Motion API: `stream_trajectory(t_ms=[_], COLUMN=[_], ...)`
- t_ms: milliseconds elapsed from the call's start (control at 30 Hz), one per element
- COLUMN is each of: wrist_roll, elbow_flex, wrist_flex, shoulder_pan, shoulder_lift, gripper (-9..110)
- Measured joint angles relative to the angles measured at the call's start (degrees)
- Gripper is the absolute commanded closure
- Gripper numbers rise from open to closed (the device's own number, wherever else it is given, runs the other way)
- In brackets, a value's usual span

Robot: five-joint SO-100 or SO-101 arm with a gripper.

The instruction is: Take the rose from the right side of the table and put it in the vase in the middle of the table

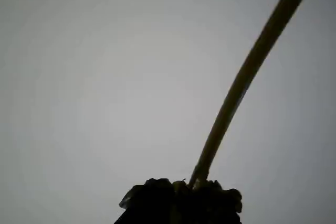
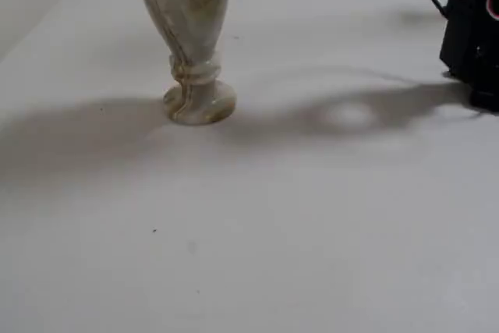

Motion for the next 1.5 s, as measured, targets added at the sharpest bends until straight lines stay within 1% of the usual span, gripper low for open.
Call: stream_trajectory(t_ms=[100,233,433,500,567,667,833,867,933,1067,1200,1367,1433,1500], wrist_roll=[-0.3,-1.5,-5.1,-7.6,-11.3,-16.8,-32.5,-34.5,-37.7,-49.2,-58.3,-63.8,-65.3,-66.4], elbow_flex=[0.0,0.0,0.0,0.0,0.0,0.1,0.1,-0.1,-0.4,-0.4,0.4,9.9,15.2,20.0], wrist_flex=[0.4,3.2,9.3,12.0,14.7,18.5,26.7,27.7,28.3,28.7,28.7,28.7,28.7,28.7], shoulder_pan=[1.8,3.9,3.8,3.3,2.6,1.7,0.5,0.5,0.6,2.5,3.6,3.7,3.8,4.2], shoulder_lift=[-0.7,-0.7,-0.6,0.2,1.5,4.5,11.7,12.7,14.5,20.2,26.7,40.6,46.4,51.9], gripper=[73,63,51,47,46,45,46,47,49,50,50,51,54,64])
